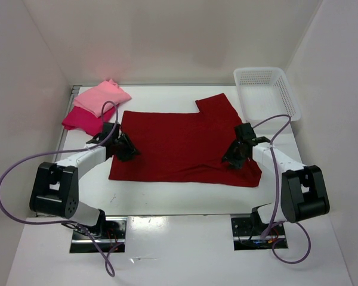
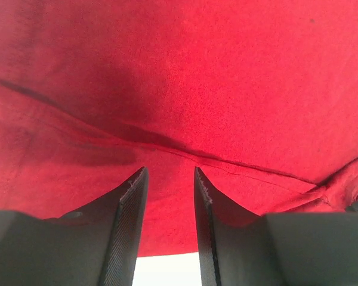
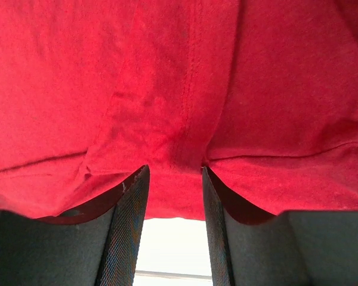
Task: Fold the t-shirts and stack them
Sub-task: Fold the flattened tshirt in 1/3 of the way
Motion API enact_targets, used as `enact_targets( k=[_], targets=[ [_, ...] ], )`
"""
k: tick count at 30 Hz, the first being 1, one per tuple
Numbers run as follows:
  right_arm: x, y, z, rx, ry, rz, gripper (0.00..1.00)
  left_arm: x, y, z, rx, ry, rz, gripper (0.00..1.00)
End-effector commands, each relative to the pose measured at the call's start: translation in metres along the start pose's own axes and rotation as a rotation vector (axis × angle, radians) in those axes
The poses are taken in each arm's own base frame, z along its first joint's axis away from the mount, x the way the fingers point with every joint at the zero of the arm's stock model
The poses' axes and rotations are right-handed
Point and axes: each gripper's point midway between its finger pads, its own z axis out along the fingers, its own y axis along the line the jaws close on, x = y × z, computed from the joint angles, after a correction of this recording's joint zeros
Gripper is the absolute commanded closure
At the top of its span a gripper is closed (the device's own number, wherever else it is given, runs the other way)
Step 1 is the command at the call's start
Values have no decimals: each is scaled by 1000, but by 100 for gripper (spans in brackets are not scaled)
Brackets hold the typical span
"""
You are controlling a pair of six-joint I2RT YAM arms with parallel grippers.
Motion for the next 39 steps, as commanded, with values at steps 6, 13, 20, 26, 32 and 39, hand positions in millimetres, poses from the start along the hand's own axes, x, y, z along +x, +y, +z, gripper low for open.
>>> enact_targets(
  k=[6, 13, 20, 26, 32, 39],
  targets=[
    [1, -4, 12, 31, -8, -16, 55, 5, -4, 6, 47, 13, 4, 56],
    [2, 6, 14, -19, 9, -40, 79, 12, 14, 9, -7, 7, 7, 56],
    [-10, 28, 14, -68, 19, -82, 97, 13, 25, 12, -32, 13, -4, 56],
    [-31, 62, 4, -134, 3, -109, 100, 11, 20, 11, -17, 12, -2, 56],
    [-53, 94, 15, -164, -6, -130, 100, 4, 14, 10, -5, -1, -8, 56],
    [-62, 144, 21, -291, 25, -132, 80, -7, 3, 3, 10, -32, -11, 54]
  ],
)
